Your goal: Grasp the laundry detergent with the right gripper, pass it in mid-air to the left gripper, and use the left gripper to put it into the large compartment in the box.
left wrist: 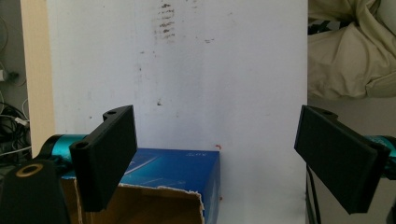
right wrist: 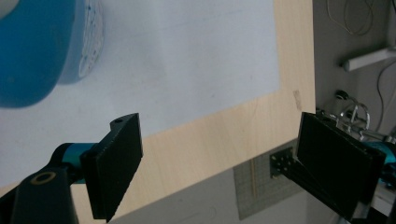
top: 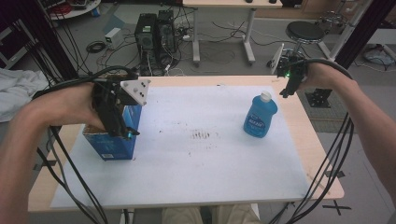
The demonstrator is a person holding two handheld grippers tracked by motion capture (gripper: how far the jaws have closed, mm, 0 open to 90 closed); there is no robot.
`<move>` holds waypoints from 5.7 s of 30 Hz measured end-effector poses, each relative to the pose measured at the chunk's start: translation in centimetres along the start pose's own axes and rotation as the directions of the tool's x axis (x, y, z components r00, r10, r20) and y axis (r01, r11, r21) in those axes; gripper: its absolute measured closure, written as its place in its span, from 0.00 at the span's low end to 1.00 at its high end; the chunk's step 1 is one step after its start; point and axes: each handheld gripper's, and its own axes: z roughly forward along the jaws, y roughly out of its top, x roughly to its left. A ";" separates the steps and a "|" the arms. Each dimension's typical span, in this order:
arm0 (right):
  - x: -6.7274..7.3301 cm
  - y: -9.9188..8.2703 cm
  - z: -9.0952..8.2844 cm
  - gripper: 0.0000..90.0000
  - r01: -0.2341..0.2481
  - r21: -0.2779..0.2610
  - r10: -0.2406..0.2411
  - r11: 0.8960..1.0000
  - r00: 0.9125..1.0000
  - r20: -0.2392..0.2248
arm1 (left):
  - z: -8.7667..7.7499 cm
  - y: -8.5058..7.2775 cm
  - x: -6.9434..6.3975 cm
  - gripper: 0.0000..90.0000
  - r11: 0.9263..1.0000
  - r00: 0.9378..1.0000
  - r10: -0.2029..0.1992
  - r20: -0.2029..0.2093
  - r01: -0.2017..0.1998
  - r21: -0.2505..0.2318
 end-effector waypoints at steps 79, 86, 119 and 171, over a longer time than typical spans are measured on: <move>9.6 -1.2 6.1 0.20 -0.409 -0.409 0.332 0.816 0.910 -0.248 | 1.0 -1.2 0.0 0.15 0.999 1.000 -0.012 0.007 0.013 -0.046; 9.6 -1.1 6.2 0.21 -0.412 -0.413 0.334 0.812 0.909 -0.250 | 1.0 -1.3 0.0 0.15 0.999 1.000 -0.015 0.009 0.015 -0.042; 9.6 -1.3 6.2 0.38 -0.428 -0.428 0.337 0.796 0.901 -0.273 | 1.2 -1.2 0.1 0.15 0.999 1.000 -0.013 0.014 0.013 -0.033; 12.1 4.3 2.0 0.51 -0.228 -0.585 0.043 0.778 0.949 -0.313 | 2.1 3.3 2.9 0.15 0.990 0.994 -0.109 0.020 0.110 -0.093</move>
